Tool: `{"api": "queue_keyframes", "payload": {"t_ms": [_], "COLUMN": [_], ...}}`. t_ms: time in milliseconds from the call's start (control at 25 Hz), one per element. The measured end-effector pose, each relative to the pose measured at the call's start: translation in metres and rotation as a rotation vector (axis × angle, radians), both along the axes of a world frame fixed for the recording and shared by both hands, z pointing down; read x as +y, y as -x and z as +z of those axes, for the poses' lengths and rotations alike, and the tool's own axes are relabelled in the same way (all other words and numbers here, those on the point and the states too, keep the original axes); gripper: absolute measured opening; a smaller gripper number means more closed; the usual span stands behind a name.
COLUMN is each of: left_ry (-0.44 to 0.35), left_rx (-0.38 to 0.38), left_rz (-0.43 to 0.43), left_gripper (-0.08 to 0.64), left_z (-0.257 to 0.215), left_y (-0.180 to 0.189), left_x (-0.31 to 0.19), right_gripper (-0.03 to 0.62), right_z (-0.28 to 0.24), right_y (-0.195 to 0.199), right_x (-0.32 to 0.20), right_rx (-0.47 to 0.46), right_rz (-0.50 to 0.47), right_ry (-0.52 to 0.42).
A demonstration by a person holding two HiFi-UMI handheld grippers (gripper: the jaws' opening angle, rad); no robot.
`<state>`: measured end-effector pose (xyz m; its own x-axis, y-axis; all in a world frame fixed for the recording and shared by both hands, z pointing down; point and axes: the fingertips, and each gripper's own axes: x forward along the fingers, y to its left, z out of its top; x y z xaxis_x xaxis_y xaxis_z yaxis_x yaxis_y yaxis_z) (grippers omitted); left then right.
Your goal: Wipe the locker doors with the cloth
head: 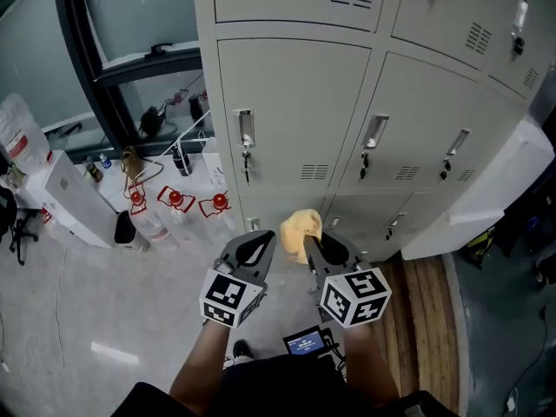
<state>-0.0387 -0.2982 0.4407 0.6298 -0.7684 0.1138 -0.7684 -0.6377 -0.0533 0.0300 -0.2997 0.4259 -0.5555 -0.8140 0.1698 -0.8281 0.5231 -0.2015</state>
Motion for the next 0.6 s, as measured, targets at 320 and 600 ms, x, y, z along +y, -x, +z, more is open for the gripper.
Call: {"api": "queue_keyframes", "payload": {"t_ms": [320,600], "left_ry": [-0.049,-0.186], "left_rx": [-0.01,-0.033], "left_rz": [0.083,0.036], "left_gripper": [0.02,0.02], "left_z": [-0.027,-0.098], "left_y": [-0.016,-0.001], "left_x": [0.011,0.003], "right_gripper": [0.071,0.071], "right_z": [-0.03,-0.095], "right_y": [0.022,0.041], "right_x": [0.023,0.015], "right_rx": [-0.012,-0.023], "right_rz": [-0.18,-0.261], "right_ry": [-0.095,-0.208]}}
